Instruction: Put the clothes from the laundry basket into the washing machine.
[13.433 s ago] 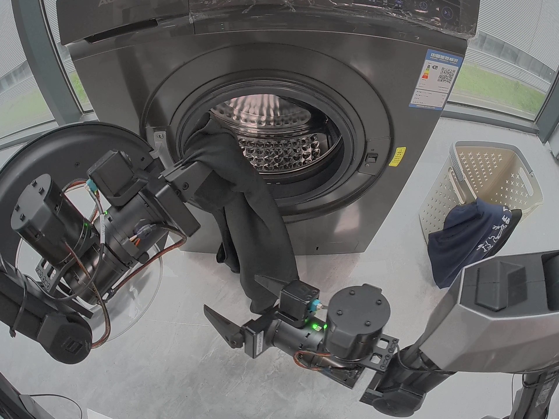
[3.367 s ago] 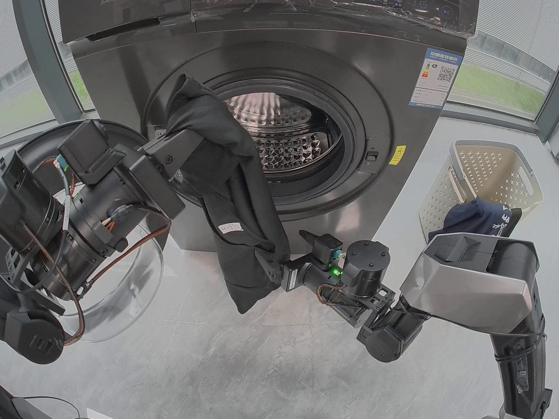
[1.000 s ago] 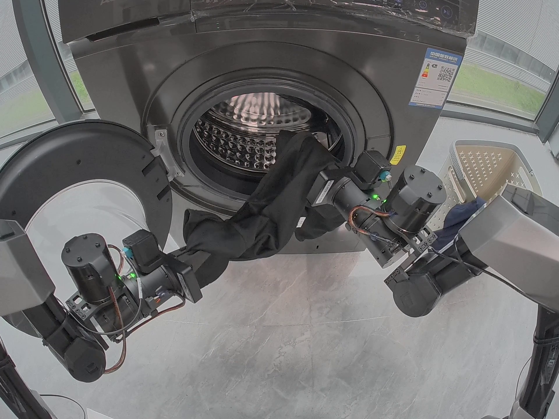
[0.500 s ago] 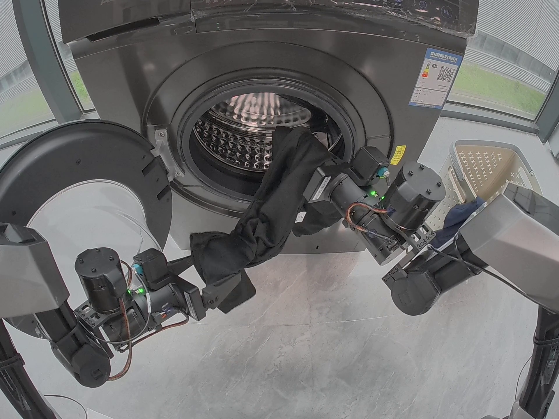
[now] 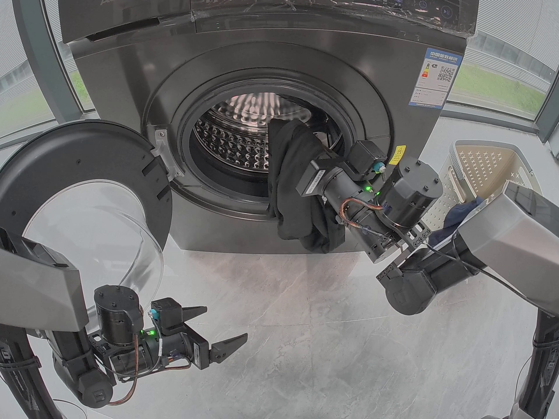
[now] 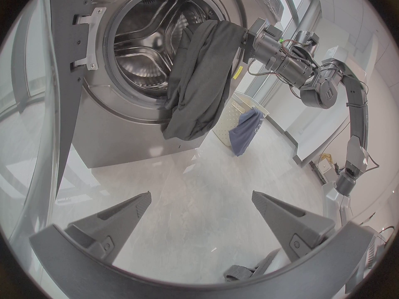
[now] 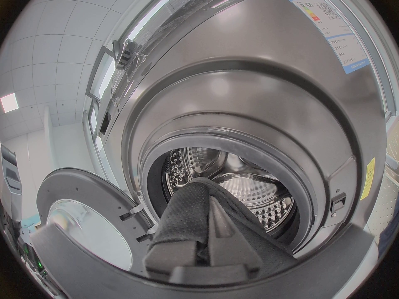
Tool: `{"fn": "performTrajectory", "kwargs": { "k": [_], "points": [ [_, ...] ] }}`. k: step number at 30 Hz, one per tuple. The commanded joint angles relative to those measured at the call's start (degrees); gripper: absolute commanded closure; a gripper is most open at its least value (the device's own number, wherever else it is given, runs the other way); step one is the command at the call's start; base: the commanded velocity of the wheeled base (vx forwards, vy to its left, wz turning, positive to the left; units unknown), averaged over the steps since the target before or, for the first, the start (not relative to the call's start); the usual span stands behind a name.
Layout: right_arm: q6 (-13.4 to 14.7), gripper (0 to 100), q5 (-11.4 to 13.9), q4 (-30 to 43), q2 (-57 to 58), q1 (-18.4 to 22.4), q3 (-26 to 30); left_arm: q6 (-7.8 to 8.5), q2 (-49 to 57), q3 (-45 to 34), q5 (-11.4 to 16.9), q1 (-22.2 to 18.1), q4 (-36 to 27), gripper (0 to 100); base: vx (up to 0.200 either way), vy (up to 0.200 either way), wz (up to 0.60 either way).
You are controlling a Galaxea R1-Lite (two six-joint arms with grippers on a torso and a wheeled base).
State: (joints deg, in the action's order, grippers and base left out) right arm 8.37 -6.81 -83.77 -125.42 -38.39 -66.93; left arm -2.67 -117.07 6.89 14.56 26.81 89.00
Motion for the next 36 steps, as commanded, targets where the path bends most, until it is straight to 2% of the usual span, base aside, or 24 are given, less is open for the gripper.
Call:
{"fn": "performTrajectory", "kwargs": {
  "k": [1, 6, 17, 24, 36],
  "points": [
    [0.06, 100, -0.04, -0.07, 0.08, -0.46, 0.22, -0.14, -0.62, 2.87, -0.14, 0.26, 0.12, 0, 0.0, 0.0, 0.0],
    [0.06, 100, -0.04, -0.07, 0.08, -2.57, 2.15, -0.85, 2.72, 7.53, -1.37, 0.18, 0.03, 0, 0.0, 0.0, 0.0],
    [0.06, 100, -1.1, -0.07, -1.59, -7.84, 2.59, -1.2, 1.58, 17.81, -1.28, 1.41, 0.03, 0, 0.0, 0.0, 0.0],
    [0.06, 100, -1.18, -0.25, -1.5, -8.28, 2.59, -1.37, -0.53, 22.64, -1.46, 0.88, 0.03, 0, 0.0, 0.0, 0.0],
    [0.33, 100, -1.18, -0.86, -0.35, -9.51, 4.52, -1.64, -6.95, 29.59, -3.83, 0.53, 0.03, 0, 0.0, 0.0, 0.0]
  ]
}}
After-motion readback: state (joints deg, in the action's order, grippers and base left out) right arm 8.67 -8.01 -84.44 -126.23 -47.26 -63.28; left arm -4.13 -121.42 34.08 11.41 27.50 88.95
